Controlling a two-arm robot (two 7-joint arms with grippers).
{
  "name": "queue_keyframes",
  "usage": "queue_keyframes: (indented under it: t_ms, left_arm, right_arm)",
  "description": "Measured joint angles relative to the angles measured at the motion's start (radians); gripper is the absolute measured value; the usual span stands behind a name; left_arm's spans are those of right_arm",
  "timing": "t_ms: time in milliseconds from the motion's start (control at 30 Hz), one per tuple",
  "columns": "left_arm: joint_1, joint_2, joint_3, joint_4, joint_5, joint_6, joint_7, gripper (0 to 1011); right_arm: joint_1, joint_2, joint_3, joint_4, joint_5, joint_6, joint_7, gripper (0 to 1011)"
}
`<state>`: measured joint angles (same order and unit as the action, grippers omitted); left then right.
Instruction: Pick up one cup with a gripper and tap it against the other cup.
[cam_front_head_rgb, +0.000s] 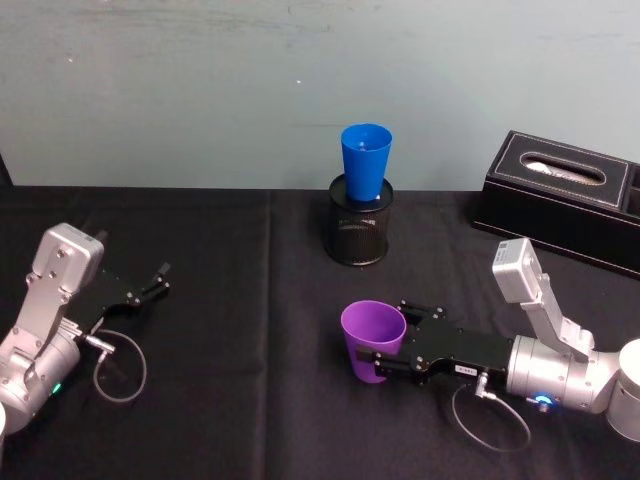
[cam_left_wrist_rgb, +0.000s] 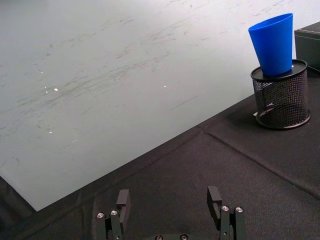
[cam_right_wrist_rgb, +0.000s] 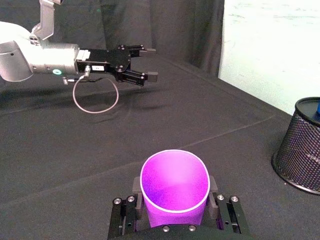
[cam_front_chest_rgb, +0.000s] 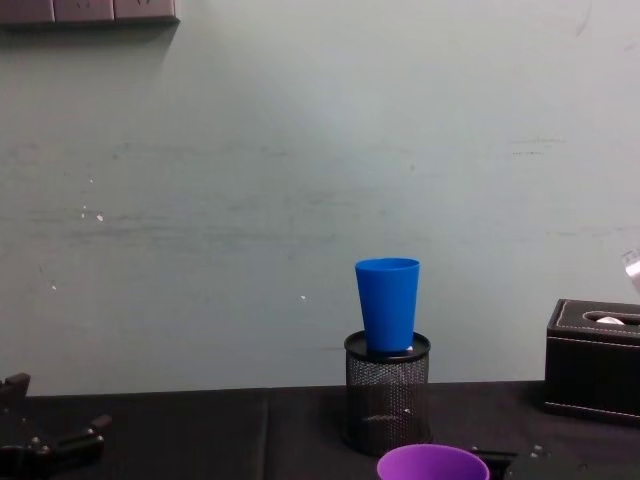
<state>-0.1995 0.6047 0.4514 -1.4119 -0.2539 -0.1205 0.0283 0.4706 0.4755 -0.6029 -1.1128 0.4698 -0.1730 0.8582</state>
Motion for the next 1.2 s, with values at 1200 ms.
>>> queue_keyframes:
  t_ms: [1200]
  left_arm:
    - [0.000,0.000,0.000,0.000,0.000,0.000,0.000,1011]
  right_arm:
    - [0.002,-0.006,0.002,0.012,-0.007,0.002,-0.001,726]
